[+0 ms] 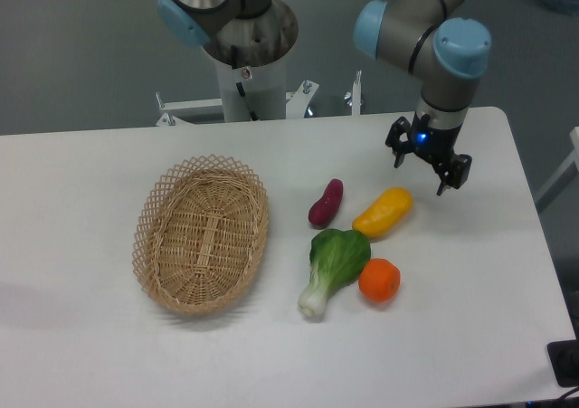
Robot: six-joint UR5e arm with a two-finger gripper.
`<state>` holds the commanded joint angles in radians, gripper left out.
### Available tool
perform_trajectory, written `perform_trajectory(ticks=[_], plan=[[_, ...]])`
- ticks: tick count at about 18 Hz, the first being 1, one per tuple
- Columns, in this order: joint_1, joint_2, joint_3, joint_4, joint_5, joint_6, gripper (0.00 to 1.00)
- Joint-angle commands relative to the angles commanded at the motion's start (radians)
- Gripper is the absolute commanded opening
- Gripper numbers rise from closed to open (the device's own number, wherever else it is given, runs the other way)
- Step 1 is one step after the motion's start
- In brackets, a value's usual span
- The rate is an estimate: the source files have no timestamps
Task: Pick up the mango from the table
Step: 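Move the open gripper over the yellow mango and lower it, then close the gripper around the yellow mango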
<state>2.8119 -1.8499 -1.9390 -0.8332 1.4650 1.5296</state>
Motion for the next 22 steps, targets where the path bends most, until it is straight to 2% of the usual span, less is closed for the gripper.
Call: perform_trajectory(ticks=[2, 8, 14, 22], plan=[[-0.009, -0.023, -0.006, 0.029, 0.002, -0.016, 1.0], [-0.015, -0.043, 0.0, 0.039, 0.041, 0.004, 1.0], [-0.026, -0.051, -0.026, 0.039, 0.055, 0.035, 1.0], [-0.042, -0.068, -0.038, 0.083, 0.055, 0.023, 1.0]])
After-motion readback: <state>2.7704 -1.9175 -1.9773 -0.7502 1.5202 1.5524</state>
